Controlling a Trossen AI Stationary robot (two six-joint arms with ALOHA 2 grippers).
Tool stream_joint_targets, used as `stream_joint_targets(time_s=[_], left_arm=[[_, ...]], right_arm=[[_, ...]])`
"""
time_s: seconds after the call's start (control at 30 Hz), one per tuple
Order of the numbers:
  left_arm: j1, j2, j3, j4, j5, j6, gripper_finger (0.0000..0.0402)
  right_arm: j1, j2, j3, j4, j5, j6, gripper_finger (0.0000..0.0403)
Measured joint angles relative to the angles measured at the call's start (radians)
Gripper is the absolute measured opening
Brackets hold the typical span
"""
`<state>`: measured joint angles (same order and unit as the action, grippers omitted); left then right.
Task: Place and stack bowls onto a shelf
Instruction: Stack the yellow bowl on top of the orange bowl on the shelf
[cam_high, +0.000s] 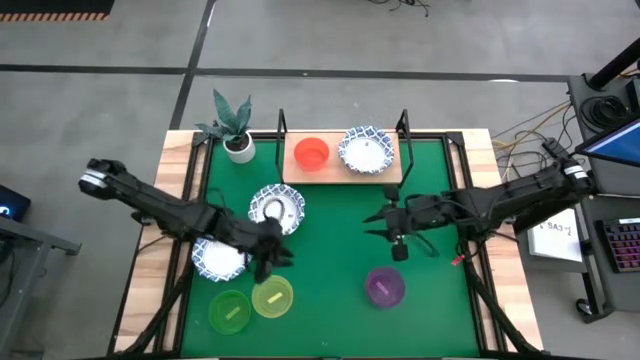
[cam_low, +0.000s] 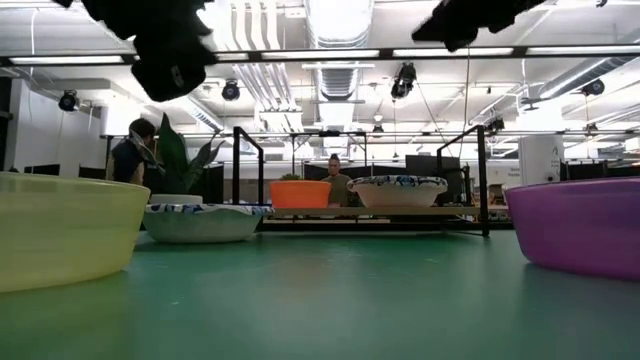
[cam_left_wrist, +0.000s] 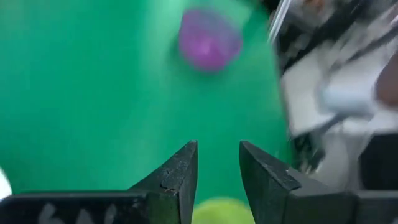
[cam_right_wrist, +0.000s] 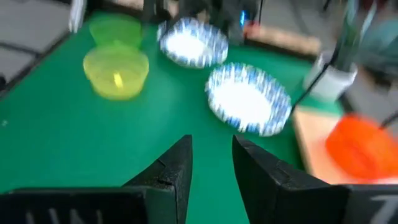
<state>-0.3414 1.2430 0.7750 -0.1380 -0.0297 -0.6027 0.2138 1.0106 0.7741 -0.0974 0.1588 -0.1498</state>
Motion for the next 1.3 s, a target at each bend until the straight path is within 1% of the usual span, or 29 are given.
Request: stream_joint_targets(time_s=[0.1, 0.2, 0.33, 0.47, 0.67, 0.87, 1.03, 1.3], left_arm=[[-0.037, 0.099, 0.101, -0.19, 0.031, 0.004, 0.0099], [-0.074, 0.197, 0.185, -0.385, 0.055, 0.034, 0.0098], [-0.092, 0.306, 0.257, -0.505, 0.131, 0.054, 0.0098], [-0.091, 0.373, 0.283, -0.576, 0.144, 0.06, 0.0098], [-0.089, 0.393, 0.287, -0.58, 0.125, 0.068, 0.0098], [-0.089, 0.359, 0.287, -0.581, 0.121, 0.05, 0.0098], [-0.089, 0.351, 0.287, -0.591, 0.073, 0.067, 0.0098], [-0.087, 0.403, 0.265, -0.577, 0.064, 0.07, 0.0095]], right_arm=[[0.0, -0.038, -0.053, 0.121, -0.002, -0.075, 0.01], [0.0, -0.076, -0.092, 0.172, -0.002, -0.097, 0.0101], [0.0, -0.123, -0.13, 0.191, -0.002, -0.097, 0.0102], [0.0, -0.16, -0.148, 0.185, -0.002, -0.096, 0.0096], [0.0, -0.178, -0.151, 0.181, -0.002, -0.087, 0.0091], [0.0, -0.172, -0.151, 0.18, -0.002, -0.086, 0.0095], [0.0, -0.172, -0.152, 0.181, -0.002, -0.086, 0.0092], [0.0, -0.172, -0.152, 0.181, -0.002, -0.086, 0.009]])
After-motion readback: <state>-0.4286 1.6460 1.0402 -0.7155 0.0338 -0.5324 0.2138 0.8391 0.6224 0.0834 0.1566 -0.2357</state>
